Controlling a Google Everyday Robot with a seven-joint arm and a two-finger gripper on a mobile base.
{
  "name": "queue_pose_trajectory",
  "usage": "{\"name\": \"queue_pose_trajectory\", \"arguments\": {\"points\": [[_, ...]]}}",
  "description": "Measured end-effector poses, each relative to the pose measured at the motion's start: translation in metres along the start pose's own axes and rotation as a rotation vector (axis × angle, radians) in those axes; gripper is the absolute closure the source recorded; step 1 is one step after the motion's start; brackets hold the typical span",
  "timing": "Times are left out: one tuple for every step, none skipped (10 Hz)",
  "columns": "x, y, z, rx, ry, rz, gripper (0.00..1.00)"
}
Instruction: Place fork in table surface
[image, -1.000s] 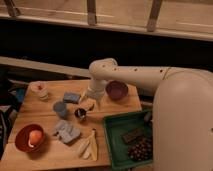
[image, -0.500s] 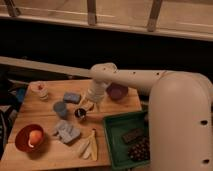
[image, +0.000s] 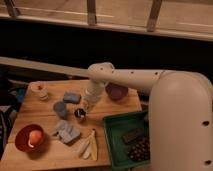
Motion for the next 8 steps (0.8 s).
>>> {"name": "queue_pose_trajectory", "arguments": {"points": [[0.002, 0.004, -0.005, -0.011, -0.006, -0.011, 0.99], [0.003, 0.009, -0.013, -0.021, -0.015, -0.022, 1.0], [0.004, 0.014, -0.022, -0.036, -0.03, -0.037, 1.0], [0.005, 0.021, -0.03, -0.051, -0.042, -0.05, 1.0], [0.005, 0.023, -0.037, -0.067, -0.054, -0.056, 1.0], [0.005, 0.027, -0.052, -0.092, -0.076, -0.063, 1.0], [0.005, 0.03, -0.068, -0.113, -0.101, -0.068, 1.0], [0.005, 0.034, -0.084, -0.132, -0.127, -0.074, 1.0]]}}
